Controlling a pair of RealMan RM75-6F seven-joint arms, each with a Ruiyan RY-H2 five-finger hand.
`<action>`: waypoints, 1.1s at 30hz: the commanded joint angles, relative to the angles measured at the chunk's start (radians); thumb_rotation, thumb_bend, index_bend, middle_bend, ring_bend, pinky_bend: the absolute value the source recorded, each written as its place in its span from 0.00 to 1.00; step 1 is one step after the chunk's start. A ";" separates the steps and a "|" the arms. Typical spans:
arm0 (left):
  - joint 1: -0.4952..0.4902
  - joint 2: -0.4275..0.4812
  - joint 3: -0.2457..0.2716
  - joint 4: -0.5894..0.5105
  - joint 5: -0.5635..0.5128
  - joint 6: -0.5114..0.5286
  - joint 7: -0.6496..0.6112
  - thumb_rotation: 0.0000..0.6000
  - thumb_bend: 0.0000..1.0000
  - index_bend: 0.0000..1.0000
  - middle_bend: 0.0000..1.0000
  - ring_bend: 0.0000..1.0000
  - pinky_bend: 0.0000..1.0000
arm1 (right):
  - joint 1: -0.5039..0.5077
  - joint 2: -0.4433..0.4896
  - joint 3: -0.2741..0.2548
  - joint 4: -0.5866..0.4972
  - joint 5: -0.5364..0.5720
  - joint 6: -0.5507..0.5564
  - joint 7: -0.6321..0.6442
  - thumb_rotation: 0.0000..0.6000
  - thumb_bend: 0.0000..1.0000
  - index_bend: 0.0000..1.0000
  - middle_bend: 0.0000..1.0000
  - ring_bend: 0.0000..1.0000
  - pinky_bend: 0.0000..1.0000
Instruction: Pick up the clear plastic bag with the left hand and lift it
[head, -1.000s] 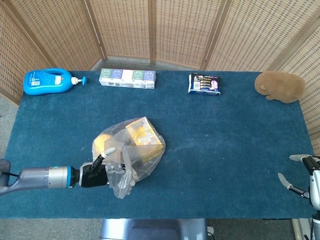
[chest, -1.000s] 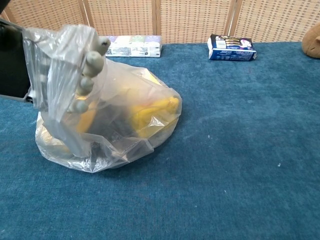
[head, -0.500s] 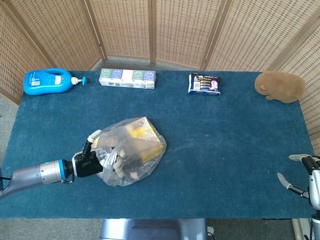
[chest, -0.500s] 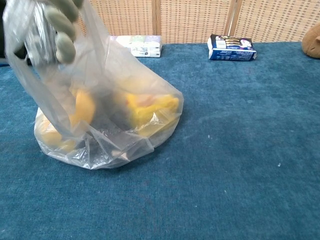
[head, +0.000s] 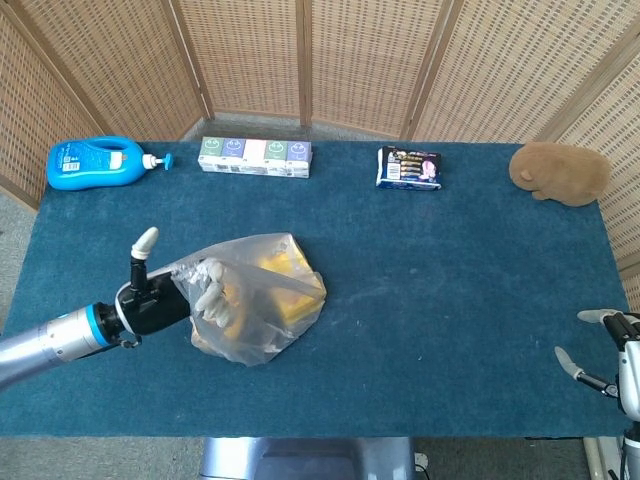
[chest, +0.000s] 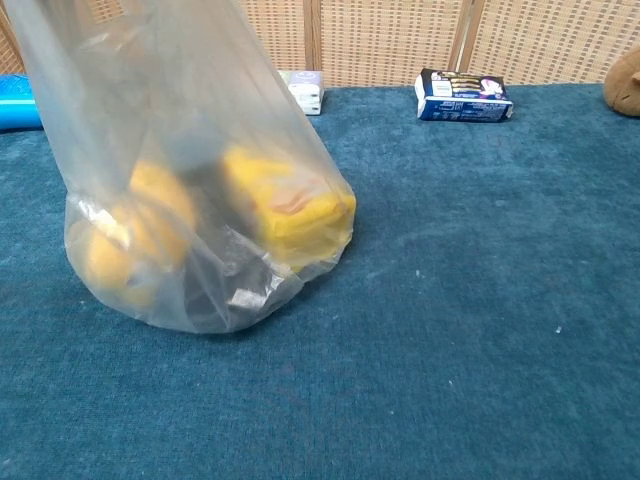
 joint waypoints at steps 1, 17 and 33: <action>0.011 0.039 -0.016 -0.035 -0.031 -0.077 0.066 0.00 0.11 0.45 0.63 0.57 0.45 | 0.000 0.000 0.000 0.000 -0.002 0.001 0.002 0.68 0.27 0.37 0.41 0.40 0.25; 0.104 0.128 -0.198 -0.168 -0.232 -0.307 0.416 0.00 0.27 0.57 0.71 0.67 0.59 | 0.000 0.001 -0.001 -0.003 -0.006 0.003 -0.002 0.68 0.27 0.37 0.41 0.40 0.25; 0.185 0.158 -0.376 -0.191 -0.212 -0.318 0.432 0.00 0.27 0.60 0.75 0.71 0.65 | 0.000 0.001 0.000 -0.004 -0.003 0.001 -0.004 0.68 0.27 0.37 0.41 0.40 0.25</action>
